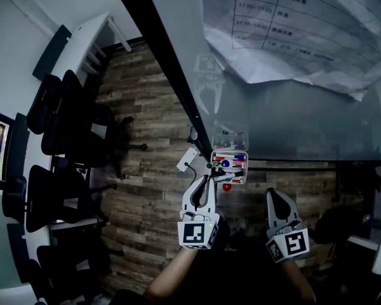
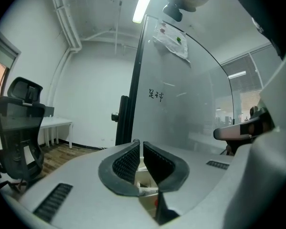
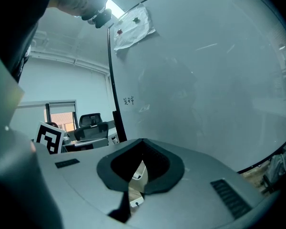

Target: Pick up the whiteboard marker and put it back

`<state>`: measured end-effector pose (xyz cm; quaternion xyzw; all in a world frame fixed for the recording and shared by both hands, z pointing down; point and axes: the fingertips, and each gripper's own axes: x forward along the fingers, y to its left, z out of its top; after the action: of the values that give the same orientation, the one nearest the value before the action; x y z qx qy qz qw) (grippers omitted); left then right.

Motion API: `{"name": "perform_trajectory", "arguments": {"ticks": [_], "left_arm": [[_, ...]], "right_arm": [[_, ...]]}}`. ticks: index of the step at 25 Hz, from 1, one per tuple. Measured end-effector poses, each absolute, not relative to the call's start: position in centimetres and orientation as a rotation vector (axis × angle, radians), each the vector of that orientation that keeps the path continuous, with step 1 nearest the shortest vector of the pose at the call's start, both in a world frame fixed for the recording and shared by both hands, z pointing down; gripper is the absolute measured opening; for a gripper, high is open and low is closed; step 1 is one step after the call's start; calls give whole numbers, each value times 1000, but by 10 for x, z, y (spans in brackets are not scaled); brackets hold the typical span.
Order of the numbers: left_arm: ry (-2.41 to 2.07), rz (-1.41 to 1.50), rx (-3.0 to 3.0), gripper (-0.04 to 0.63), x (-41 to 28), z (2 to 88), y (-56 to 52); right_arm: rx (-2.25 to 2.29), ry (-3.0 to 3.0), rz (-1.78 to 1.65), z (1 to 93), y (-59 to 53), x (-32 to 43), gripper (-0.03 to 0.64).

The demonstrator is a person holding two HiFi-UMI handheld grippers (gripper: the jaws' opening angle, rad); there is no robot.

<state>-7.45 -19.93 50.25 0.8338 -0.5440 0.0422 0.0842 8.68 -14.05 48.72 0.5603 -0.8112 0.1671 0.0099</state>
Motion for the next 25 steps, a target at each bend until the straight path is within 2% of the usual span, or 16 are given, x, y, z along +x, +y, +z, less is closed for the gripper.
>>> {"name": "perform_trajectory", "arguments": {"ticks": [4, 25], "left_arm": [[-1659, 91, 2470, 8, -76, 494, -188], [-1569, 255, 2445, 8, -36, 490, -86]], "right_arm": [[1752, -2545, 504, 482, -130, 90, 12], [1707, -2662, 416, 452, -54, 107, 12]]}}
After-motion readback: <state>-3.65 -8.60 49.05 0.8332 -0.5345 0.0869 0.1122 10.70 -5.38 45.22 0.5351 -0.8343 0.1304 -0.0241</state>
